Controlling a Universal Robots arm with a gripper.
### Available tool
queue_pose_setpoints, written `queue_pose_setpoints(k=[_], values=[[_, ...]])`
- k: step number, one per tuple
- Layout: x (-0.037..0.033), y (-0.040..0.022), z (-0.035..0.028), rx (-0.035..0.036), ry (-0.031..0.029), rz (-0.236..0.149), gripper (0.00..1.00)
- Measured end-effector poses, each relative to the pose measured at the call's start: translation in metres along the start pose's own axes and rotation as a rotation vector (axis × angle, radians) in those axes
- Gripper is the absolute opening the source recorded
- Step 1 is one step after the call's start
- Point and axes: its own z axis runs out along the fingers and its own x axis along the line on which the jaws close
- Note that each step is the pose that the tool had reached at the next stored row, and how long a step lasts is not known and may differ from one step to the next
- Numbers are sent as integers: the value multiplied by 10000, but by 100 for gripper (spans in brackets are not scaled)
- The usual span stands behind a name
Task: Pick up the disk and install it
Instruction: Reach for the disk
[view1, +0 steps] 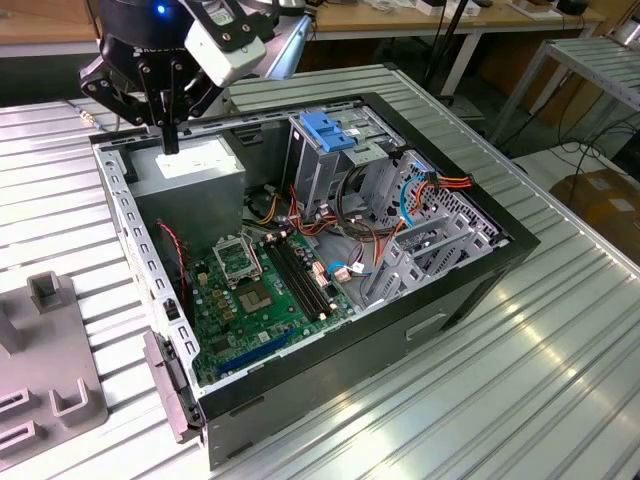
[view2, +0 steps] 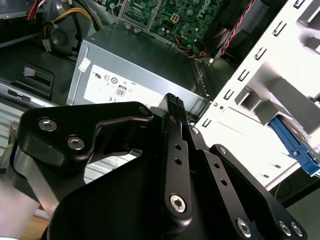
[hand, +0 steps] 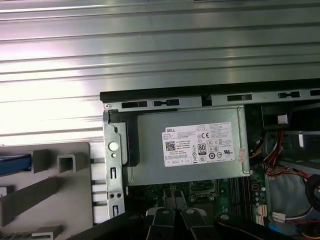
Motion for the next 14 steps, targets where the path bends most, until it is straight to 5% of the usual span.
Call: queue_pose_setpoints(k=[14], values=[[172, -13, -4, 1, 0, 1, 10]])
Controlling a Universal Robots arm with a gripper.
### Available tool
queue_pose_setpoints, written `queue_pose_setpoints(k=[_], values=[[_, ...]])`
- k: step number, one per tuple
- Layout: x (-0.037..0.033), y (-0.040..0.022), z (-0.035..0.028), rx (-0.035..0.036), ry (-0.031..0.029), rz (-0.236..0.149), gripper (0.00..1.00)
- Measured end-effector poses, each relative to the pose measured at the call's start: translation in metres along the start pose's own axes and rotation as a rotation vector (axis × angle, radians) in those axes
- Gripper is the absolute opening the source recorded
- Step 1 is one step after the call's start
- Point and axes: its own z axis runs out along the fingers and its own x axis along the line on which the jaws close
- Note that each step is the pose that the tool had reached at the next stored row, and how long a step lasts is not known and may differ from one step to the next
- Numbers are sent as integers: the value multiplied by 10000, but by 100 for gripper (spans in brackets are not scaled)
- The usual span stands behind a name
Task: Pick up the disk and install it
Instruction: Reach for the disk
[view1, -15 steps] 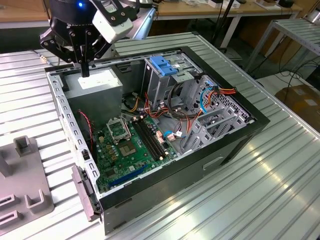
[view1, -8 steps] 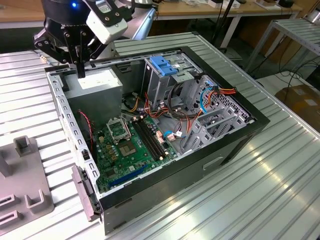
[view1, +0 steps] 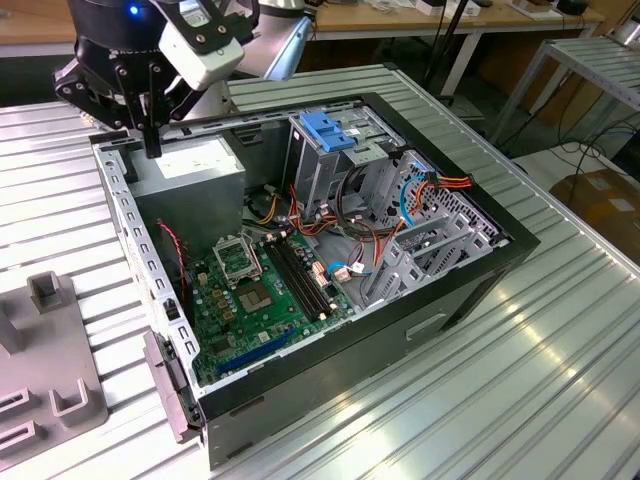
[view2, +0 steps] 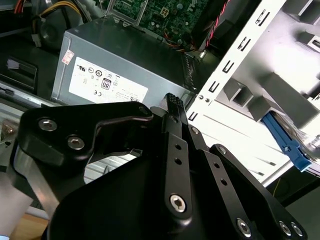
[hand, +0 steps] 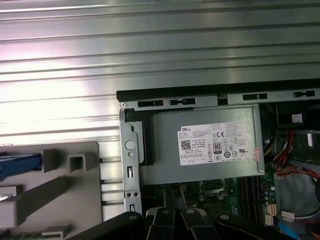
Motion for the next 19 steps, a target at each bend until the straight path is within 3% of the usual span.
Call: queue_pose_setpoints(k=[19], values=[[285, -22, -8, 0, 0, -1, 10]])
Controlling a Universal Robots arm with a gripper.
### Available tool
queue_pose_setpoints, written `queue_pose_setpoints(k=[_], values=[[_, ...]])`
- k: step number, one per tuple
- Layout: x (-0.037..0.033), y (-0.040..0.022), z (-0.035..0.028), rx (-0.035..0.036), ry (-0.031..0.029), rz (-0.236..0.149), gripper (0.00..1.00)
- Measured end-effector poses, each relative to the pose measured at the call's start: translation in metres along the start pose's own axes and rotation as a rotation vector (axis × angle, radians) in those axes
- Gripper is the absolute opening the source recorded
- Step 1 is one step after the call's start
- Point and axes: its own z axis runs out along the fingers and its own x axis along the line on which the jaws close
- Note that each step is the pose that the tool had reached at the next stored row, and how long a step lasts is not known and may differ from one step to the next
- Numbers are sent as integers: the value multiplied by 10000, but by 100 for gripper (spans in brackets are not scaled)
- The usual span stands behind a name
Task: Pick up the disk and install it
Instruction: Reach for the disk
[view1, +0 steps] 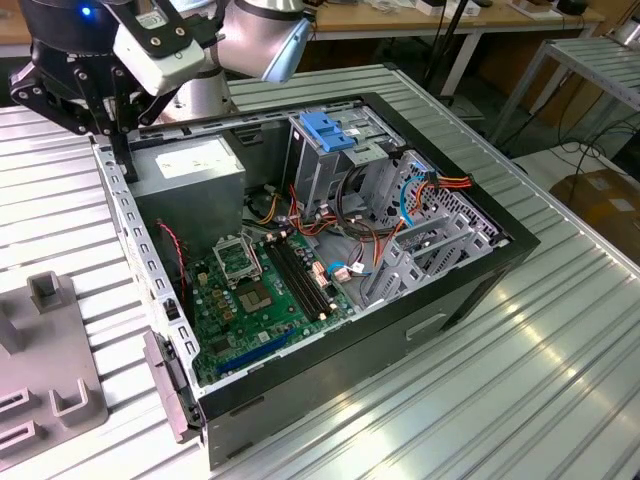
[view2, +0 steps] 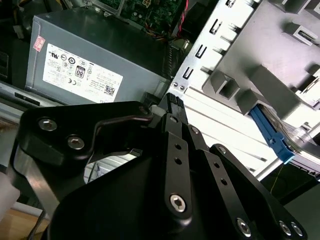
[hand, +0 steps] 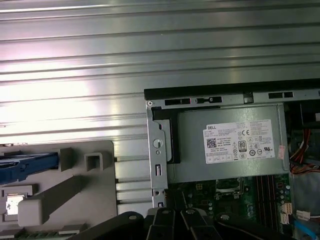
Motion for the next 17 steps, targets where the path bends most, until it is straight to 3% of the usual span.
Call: queue_pose_setpoints(k=[11, 17], values=[[211, -16, -5, 1, 0, 0, 10], [404, -31, -9, 0, 0, 0, 10]])
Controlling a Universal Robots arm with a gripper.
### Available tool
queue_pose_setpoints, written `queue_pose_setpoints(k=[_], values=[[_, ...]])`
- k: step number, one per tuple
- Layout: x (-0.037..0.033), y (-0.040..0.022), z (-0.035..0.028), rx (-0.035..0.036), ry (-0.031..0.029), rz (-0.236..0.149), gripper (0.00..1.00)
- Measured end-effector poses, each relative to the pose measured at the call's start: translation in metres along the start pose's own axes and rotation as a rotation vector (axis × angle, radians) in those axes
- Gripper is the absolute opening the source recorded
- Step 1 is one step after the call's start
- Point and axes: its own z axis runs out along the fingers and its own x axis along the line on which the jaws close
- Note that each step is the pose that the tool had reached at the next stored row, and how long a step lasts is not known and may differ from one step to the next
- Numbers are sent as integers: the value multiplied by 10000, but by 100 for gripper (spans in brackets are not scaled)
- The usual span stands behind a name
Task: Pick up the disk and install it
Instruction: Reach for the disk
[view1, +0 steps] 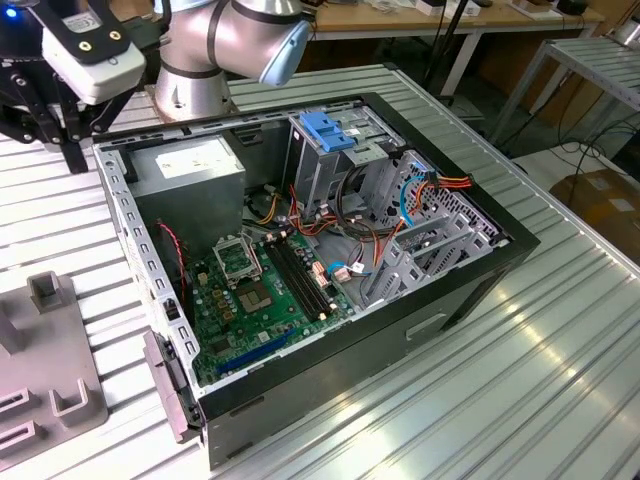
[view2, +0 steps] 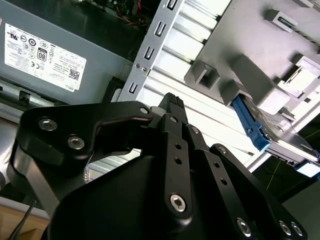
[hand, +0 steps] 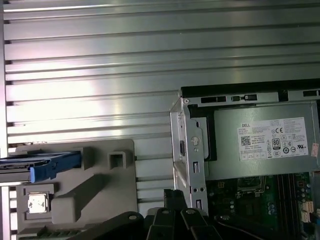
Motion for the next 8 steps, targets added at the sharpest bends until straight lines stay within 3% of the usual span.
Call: queue_pose_setpoints(k=[5, 8], values=[[226, -13, 6, 1, 10, 0, 10], [313, -10, 20, 10, 121, 6, 10]])
